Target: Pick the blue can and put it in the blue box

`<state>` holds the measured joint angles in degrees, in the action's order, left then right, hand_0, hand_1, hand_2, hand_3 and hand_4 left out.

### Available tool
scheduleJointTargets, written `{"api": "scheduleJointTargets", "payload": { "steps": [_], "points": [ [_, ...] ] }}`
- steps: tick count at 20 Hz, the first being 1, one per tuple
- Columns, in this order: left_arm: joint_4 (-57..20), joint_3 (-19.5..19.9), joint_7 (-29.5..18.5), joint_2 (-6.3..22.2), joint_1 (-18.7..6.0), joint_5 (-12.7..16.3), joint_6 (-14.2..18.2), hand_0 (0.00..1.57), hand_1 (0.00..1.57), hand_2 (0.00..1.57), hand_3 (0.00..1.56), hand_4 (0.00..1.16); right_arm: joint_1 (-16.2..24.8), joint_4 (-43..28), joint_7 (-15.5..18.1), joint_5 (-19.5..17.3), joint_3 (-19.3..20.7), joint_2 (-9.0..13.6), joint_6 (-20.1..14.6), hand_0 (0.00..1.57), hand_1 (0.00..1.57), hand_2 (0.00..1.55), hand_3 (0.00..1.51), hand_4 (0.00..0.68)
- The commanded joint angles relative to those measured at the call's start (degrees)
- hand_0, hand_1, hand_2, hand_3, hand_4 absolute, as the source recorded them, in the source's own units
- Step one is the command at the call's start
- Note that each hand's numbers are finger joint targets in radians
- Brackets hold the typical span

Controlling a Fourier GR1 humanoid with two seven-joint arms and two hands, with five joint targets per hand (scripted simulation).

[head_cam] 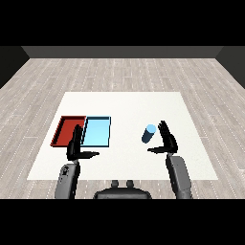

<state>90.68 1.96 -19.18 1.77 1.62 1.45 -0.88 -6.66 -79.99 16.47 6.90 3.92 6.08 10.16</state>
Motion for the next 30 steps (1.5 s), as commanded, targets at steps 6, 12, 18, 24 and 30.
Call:
{"api": "scheduleJointTargets", "payload": {
  "steps": [6, 12, 18, 24, 30],
  "points": [
    [-4.44, 2.29, -6.14, 0.76, 0.96, 1.56, -1.67, 0.0, 0.0, 0.0, 0.0, 0.0, -3.37, 1.96, 1.46, -0.7, -0.02, -1.22, -0.56, 0.0, 0.0, 0.0, 0.0, 0.0],
    [-0.9, 0.21, -4.71, 0.13, 1.81, 0.12, -0.54, 0.0, 0.0, 0.0, 0.0, 0.0, -2.23, 4.72, 3.76, -0.37, 0.88, -0.58, 1.36, 0.0, 0.0, 0.0, 0.0, 0.0],
    [1.13, -1.2, -1.13, -0.64, 0.2, -1.0, 1.28, 0.0, 0.0, 0.0, 0.0, 0.0, -1.66, 2.38, 0.51, 0.64, 1.26, -0.45, 0.97, 0.0, 0.0, 0.0, 0.0, 0.0],
    [-3.3, 0.72, -4.68, 0.56, 0.06, -1.3, 0.69, 0.0, 0.0, 0.0, 0.0, 0.0, -7.02, 11.96, 1.21, 0.02, 2.9, -0.57, -1.28, 0.0, 0.0, 0.0, 0.0, 0.0],
    [3.45, -2.66, -0.97, -1.31, 3.4, -1.69, 1.22, 0.0, 0.0, 0.0, 0.0, 0.0, -9.71, 17.39, 2.14, 1.75, 5.15, 1.19, -0.23, 0.0, 0.0, 0.0, 0.0, 0.0]
  ]
}}
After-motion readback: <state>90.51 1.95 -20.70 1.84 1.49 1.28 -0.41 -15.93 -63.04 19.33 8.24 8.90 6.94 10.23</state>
